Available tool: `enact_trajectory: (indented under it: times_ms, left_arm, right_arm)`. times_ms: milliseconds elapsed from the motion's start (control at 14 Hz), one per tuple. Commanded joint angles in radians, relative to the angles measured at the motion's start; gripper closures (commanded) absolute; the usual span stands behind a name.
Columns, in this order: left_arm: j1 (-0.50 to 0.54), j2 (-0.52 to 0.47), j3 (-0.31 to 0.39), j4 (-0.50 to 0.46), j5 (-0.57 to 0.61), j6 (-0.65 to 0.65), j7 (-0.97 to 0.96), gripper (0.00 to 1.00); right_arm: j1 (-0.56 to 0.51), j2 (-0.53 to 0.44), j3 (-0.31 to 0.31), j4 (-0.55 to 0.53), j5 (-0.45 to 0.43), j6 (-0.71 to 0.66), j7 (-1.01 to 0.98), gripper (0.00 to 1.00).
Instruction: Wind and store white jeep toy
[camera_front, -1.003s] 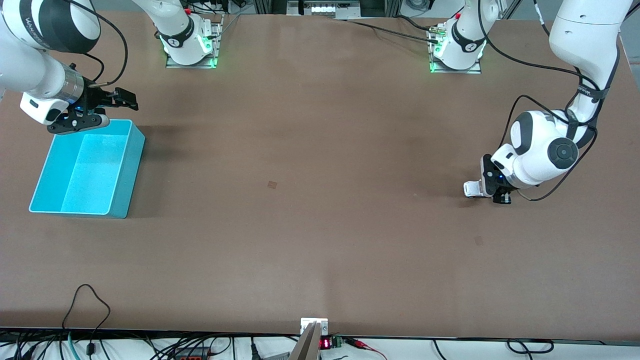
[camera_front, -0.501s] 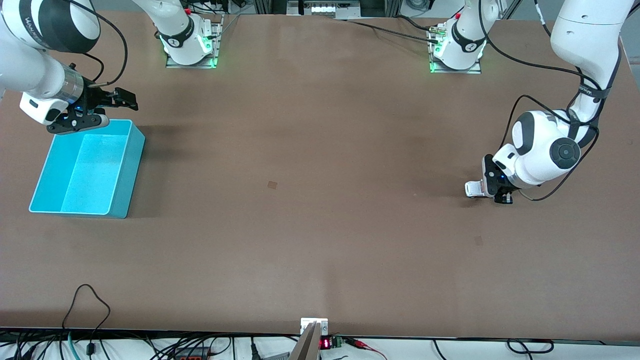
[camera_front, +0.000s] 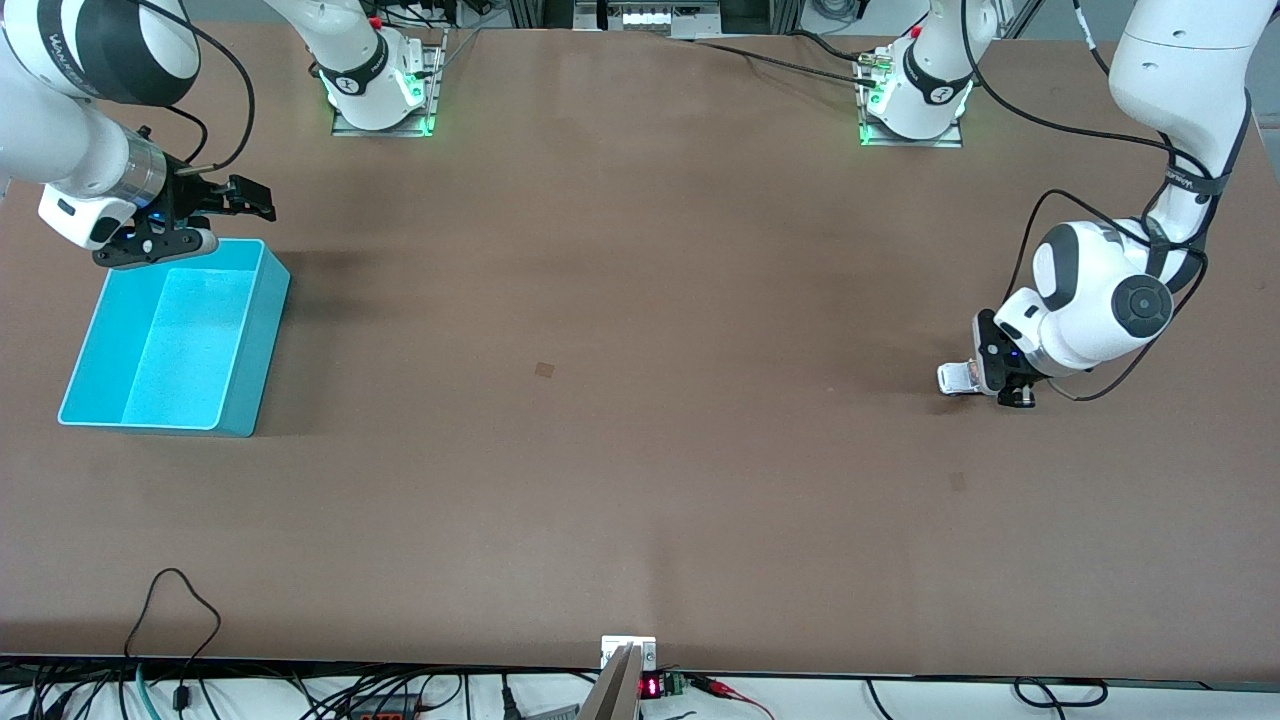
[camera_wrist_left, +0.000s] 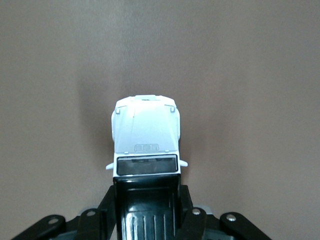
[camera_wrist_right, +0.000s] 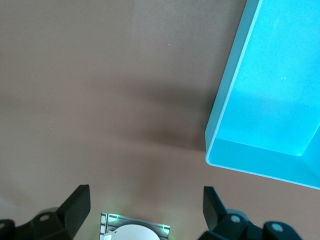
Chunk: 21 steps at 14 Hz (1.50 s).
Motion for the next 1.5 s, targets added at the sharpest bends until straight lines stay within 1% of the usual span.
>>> enact_trajectory:
  times_ms: [0, 215, 501, 860, 1074, 1433]
  left_arm:
    - [0.037, 0.069, -0.007, 0.010, 0.025, 0.007, 0.013, 0.81]
    - [0.049, 0.072, -0.007, 0.010, 0.030, 0.007, 0.016, 0.81]
    - [0.080, 0.089, -0.007, 0.036, 0.023, 0.005, 0.102, 0.81]
    - [0.106, 0.100, -0.007, 0.049, 0.030, 0.005, 0.116, 0.81]
    - [0.132, 0.114, -0.007, 0.067, 0.030, 0.005, 0.155, 0.81]
    - [0.158, 0.114, -0.007, 0.070, 0.030, 0.005, 0.174, 0.81]
  right_arm:
    - [-0.003, -0.003, 0.002, 0.009, -0.011, -0.011, -0.010, 0.00]
    - [-0.003, -0.003, 0.002, 0.009, -0.011, -0.011, -0.010, 0.00]
    - [-0.003, -0.003, 0.001, 0.009, -0.011, -0.011, -0.010, 0.00]
    - [-0.003, -0.003, 0.002, 0.009, -0.011, -0.014, -0.009, 0.00]
    - [-0.003, -0.002, 0.002, 0.009, -0.011, -0.014, -0.009, 0.00]
    - [-0.003, -0.003, 0.002, 0.009, -0.011, -0.014, -0.010, 0.00]
